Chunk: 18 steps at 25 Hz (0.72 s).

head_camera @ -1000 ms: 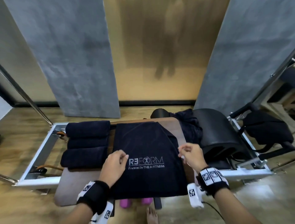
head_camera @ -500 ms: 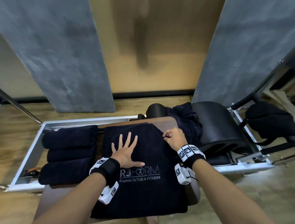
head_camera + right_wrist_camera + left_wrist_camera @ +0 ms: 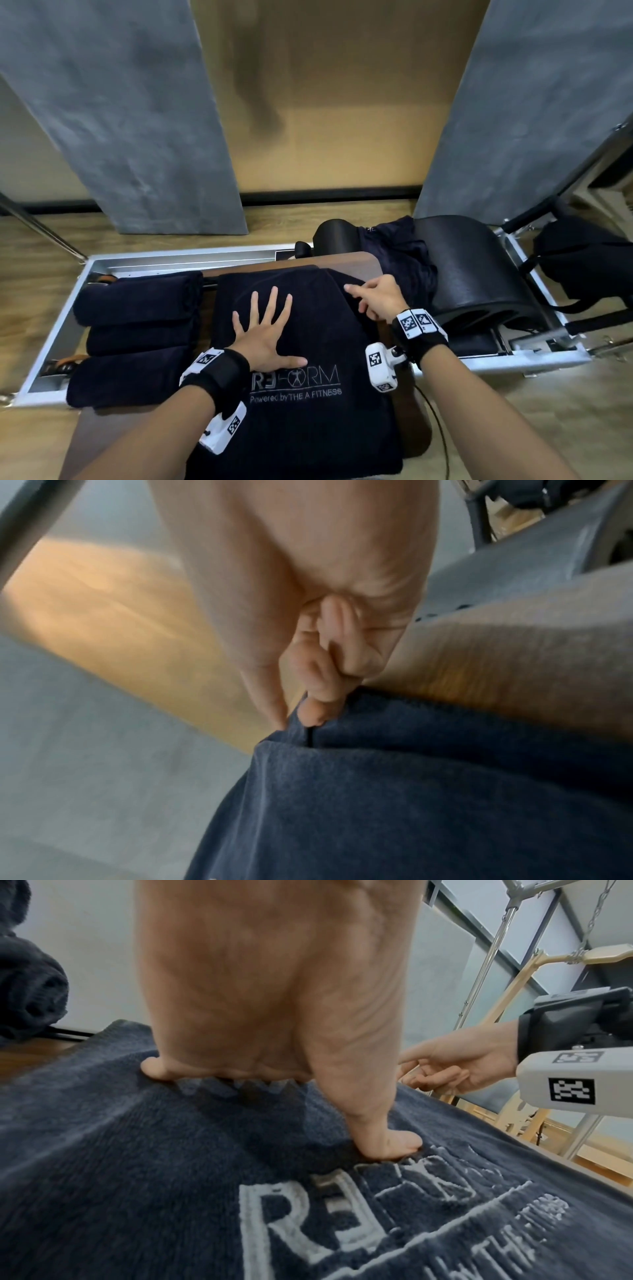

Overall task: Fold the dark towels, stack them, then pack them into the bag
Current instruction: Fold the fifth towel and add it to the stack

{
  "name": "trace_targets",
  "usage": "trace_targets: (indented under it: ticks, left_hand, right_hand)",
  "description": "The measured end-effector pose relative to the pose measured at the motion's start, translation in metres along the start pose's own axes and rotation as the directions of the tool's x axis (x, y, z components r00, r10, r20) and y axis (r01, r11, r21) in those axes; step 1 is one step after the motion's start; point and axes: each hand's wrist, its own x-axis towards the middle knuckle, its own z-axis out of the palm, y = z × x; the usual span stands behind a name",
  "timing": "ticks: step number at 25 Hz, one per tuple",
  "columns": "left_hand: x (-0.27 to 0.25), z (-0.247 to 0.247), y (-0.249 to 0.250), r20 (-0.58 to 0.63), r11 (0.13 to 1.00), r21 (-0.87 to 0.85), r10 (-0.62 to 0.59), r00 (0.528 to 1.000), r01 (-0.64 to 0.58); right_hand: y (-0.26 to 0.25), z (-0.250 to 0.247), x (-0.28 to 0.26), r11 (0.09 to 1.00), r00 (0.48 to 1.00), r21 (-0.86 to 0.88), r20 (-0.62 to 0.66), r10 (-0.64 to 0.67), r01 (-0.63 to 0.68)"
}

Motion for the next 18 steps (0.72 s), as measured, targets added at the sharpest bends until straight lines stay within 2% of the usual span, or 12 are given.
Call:
trace_targets:
  ticks: [1,4,5,6,9,10,12,14,16,18]
  left_hand:
    - [-0.001,0.0,0.0,-0.003,1.0,-0.004,0.003,1.0,-0.003]
    - [-0.002,0.001,-0.001,-0.012,1.0,-0.023,0.007,1.0,-0.007]
    - [-0.002,0.001,-0.001,-0.018,1.0,-0.026,0.009,1.0,-0.01]
    - [-0.001,0.003,-0.002,-0.028,0.999,-0.029,0.013,1.0,-0.013]
    - [0.0,0.008,-0.005,-0.081,0.999,-0.042,0.027,0.996,-0.031]
    - [-0.001,0.01,-0.007,-0.104,0.998,-0.051,0.033,0.994,-0.038]
    - [-0.003,0.014,-0.009,-0.16,0.997,-0.061,0.044,0.986,-0.054]
    - [-0.006,0.019,-0.009,-0.214,0.996,-0.064,0.043,0.976,-0.058]
    - [-0.011,0.026,-0.008,-0.274,0.998,-0.044,0.039,0.961,-0.053]
    - [-0.02,0.035,-0.005,-0.337,0.999,0.011,0.049,0.94,-0.048]
  right_hand:
    - [-0.001,0.001,0.003,0.998,1.0,0.058,-0.001,0.012,-0.012]
    - [-0.003,-0.004,0.013,0.944,0.966,0.328,-0.235,0.11,-0.028]
    - [-0.003,-0.008,0.015,0.938,0.951,0.346,-0.28,0.134,-0.03]
    - [-0.002,-0.01,0.015,0.949,0.955,0.312,-0.266,0.134,-0.046]
    - [-0.004,-0.012,0.009,0.992,0.993,0.071,-0.045,0.112,-0.109]
    - [-0.005,-0.012,0.008,0.993,0.994,0.055,-0.011,0.106,-0.106]
    - [-0.009,-0.014,0.008,0.975,0.995,0.205,-0.042,0.091,-0.08]
    - [-0.009,-0.017,0.007,0.924,0.984,0.38,-0.147,0.102,-0.039]
    - [-0.006,-0.019,0.002,0.924,0.979,0.383,-0.181,0.09,-0.014]
    - [0.002,-0.017,-0.008,0.957,0.988,0.292,-0.151,0.037,0.008]
